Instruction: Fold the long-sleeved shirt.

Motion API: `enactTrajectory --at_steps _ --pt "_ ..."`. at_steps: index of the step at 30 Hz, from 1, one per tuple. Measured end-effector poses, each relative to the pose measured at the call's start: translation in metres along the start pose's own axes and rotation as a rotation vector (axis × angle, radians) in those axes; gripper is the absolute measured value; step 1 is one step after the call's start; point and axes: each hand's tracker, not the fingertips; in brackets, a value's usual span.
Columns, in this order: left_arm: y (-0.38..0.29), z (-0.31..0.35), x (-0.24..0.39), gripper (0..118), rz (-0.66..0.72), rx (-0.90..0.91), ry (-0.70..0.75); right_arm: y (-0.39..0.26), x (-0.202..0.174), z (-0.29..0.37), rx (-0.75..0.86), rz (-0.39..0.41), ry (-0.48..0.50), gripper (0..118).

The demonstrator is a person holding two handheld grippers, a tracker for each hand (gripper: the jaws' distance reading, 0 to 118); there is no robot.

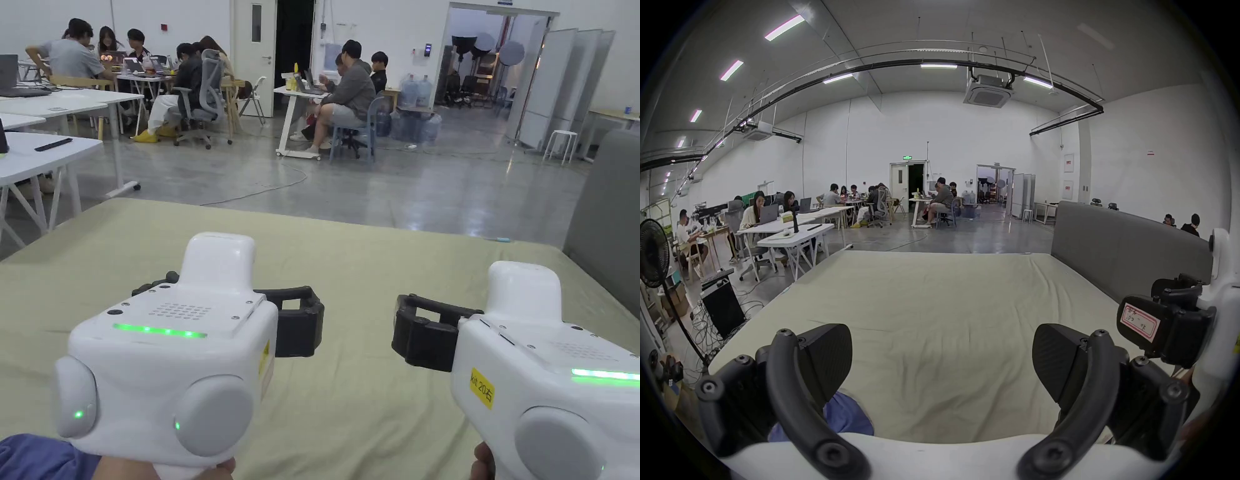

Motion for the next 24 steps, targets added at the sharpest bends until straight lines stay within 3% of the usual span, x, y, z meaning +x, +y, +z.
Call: enactTrajectory --at_steps 24 --pt "0.0006 0.0028 -0.0017 113 0.006 -0.002 -0.01 -0.0018 0.0002 0.0 0.005 0.008 -0.006 118"
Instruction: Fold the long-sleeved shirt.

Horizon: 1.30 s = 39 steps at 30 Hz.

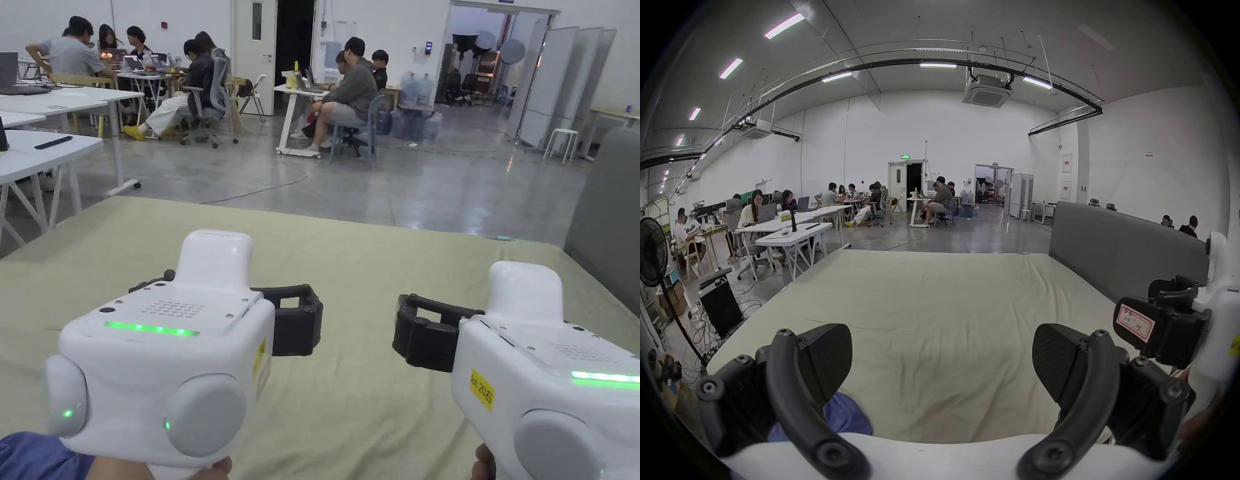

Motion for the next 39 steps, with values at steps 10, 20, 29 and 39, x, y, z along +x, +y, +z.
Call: enactTrajectory --at_steps 10,20,29,39 --pt "-0.002 -0.002 -0.001 112 -0.001 -0.007 0.007 -0.002 -0.001 0.0 0.015 0.003 -0.023 108" --pt "-0.018 0.002 0.001 4 -0.039 0.029 -0.037 -0.007 0.018 0.004 0.018 -0.097 -0.088 0" --pt "-0.015 0.024 -0.112 4 0.153 -0.104 0.182 -0.004 -0.097 -0.024 -0.025 0.039 0.232 0" --pt "-0.091 0.052 -0.247 95 0.287 -0.226 0.35 -0.044 -0.204 -0.014 -0.105 0.134 0.752 0"
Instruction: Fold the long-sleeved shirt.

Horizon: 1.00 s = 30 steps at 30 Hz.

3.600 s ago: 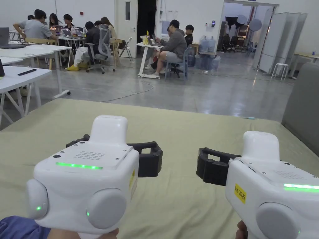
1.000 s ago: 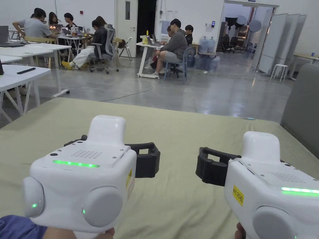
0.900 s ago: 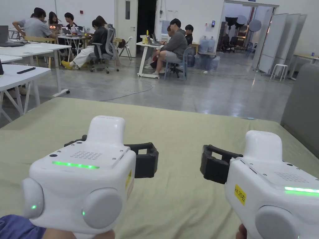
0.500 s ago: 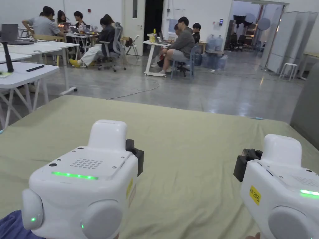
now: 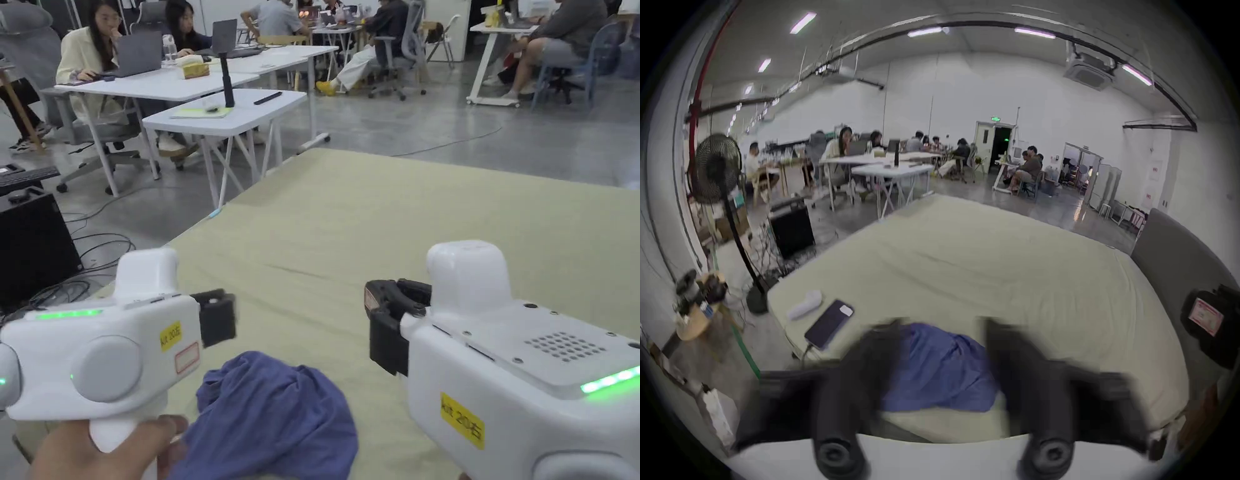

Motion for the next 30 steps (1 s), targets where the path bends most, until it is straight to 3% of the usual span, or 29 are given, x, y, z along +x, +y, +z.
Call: enactTrajectory --at_steps 1,6,8,11,12,14,17,18,19,20,22,25,30 --pt "-0.007 -0.016 -0.003 118 -0.002 -0.047 -0.012 -0.004 0.005 -0.001 -0.026 0.005 -0.013 0" --pt "-0.032 -0.098 -0.009 118 0.016 -0.238 -0.046 -0.031 0.056 0.003 -0.139 -0.05 -0.127 0" --pt "-0.062 -0.172 -0.033 118 0.022 -0.305 -0.046 -0.04 0.073 0.007 -0.166 -0.058 -0.182 0" --pt "-0.08 -0.237 -0.03 111 -0.07 -0.445 0.065 -0.047 0.096 0.013 -0.187 -0.103 -0.254 0" --pt "-0.089 -0.26 -0.032 105 -0.107 -0.505 0.131 -0.048 0.102 0.015 -0.191 -0.128 -0.286 0" --pt "-0.106 -0.291 -0.04 76 -0.151 -0.596 0.157 -0.047 0.115 0.021 -0.189 -0.174 -0.316 0" --pt "-0.082 -0.252 -0.003 67 -0.208 -0.525 0.186 -0.044 0.128 0.033 -0.175 -0.204 -0.347 0" --pt "-0.07 -0.24 0.006 32 -0.211 -0.506 0.132 -0.042 0.131 0.038 -0.162 -0.207 -0.359 0" --pt "-0.054 -0.242 -0.003 13 -0.188 -0.473 0.099 -0.041 0.133 0.041 -0.152 -0.209 -0.366 0" --pt "-0.039 -0.226 0.002 13 -0.106 -0.521 0.004 -0.038 0.136 0.046 -0.137 -0.215 -0.369 0" --pt "-0.003 -0.193 0.017 13 -0.04 -0.45 -0.129 -0.031 0.139 0.059 -0.075 -0.247 -0.358 0" --pt "0.056 -0.159 0.045 13 -0.172 -0.263 -0.203 -0.016 0.144 0.082 -0.002 -0.269 -0.342 0" --pt "0.118 -0.079 0.15 13 -0.216 -0.108 -0.464 0.025 0.15 0.147 0.18 -0.253 -0.354 0"
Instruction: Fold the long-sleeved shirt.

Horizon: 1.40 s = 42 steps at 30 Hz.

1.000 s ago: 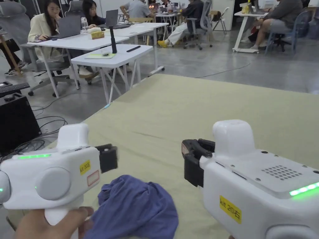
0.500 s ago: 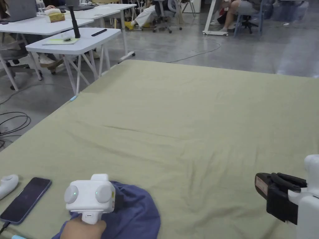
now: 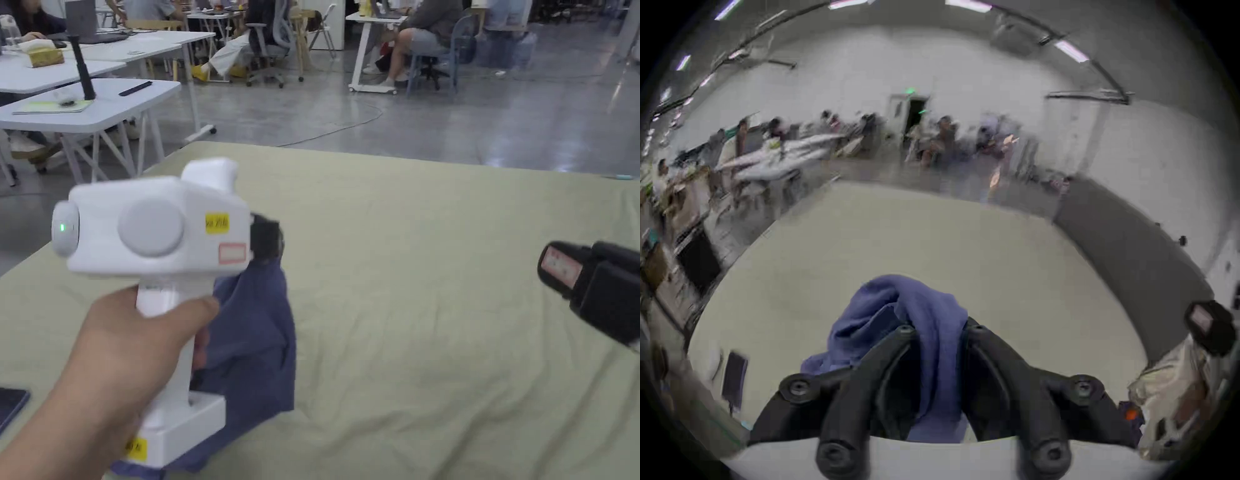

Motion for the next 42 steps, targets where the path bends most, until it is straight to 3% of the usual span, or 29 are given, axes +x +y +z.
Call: enactTrajectory --at_steps 2,5,7,10,15,19,20,21,22,24,28,30,32,33,34,35,36,39,42 --pt "0.018 0.003 0.055 13 -0.037 0.053 -0.089 0.017 0.01 0.022 0.067 0.001 -0.013 0" --pt "0.029 -0.017 0.119 13 -0.123 0.088 -0.156 0.034 0.033 0.04 -0.011 -0.008 0.064 0" --pt "0.022 -0.046 0.152 13 -0.134 0.072 -0.159 0.032 0.044 0.051 0.006 -0.013 0.019 0" --pt "-0.022 -0.116 0.201 13 -0.155 -0.102 -0.19 0.02 0.051 0.069 0.012 0.124 -0.153 0" --pt "-0.157 -0.246 0.248 13 -0.113 -0.525 -0.203 -0.012 0.08 0.092 -0.071 0.054 -0.141 0" --pt "-0.239 -0.298 0.257 14 0.019 -0.752 -0.21 -0.04 0.098 0.098 -0.138 0.046 -0.187 0" --pt "-0.247 -0.301 0.256 21 0.061 -0.742 -0.224 -0.046 0.1 0.097 -0.15 0.034 -0.187 0" --pt "-0.244 -0.298 0.254 48 0.099 -0.707 -0.248 -0.049 0.104 0.097 -0.158 0.014 -0.188 0" --pt "-0.234 -0.291 0.254 66 0.124 -0.664 -0.305 -0.05 0.107 0.096 -0.162 0.002 -0.185 0" --pt "-0.197 -0.264 0.25 93 0.155 -0.571 -0.355 -0.05 0.111 0.094 -0.152 -0.019 -0.174 0" --pt "-0.134 -0.172 0.207 97 0.188 -0.249 -0.504 -0.05 0.116 0.088 -0.135 -0.112 -0.09 0" --pt "-0.122 -0.129 0.179 108 0.115 -0.147 -0.429 -0.06 0.117 0.074 -0.197 -0.138 -0.06 0" --pt "-0.135 -0.103 0.155 108 0.033 -0.104 -0.265 -0.077 0.117 0.059 -0.262 -0.146 -0.063 0" --pt "-0.145 -0.102 0.142 106 -0.022 -0.154 -0.164 -0.089 0.117 0.051 -0.302 -0.154 -0.061 0" --pt "-0.154 -0.102 0.132 94 -0.069 -0.24 -0.072 -0.099 0.117 0.044 -0.336 -0.173 -0.055 0" --pt "-0.168 -0.103 0.121 62 -0.109 -0.354 0.024 -0.111 0.117 0.036 -0.374 -0.195 -0.042 0" --pt "-0.184 -0.107 0.11 2 -0.12 -0.402 0.046 -0.124 0.116 0.03 -0.405 -0.207 -0.041 0" --pt "-0.213 -0.115 0.081 0 0.059 -0.482 -0.005 -0.147 0.11 0.014 -0.466 -0.186 -0.078 0" --pt "-0.195 -0.146 0.067 0 0.067 -0.464 -0.047 -0.159 0.108 0.0 -0.507 -0.22 -0.08 0"
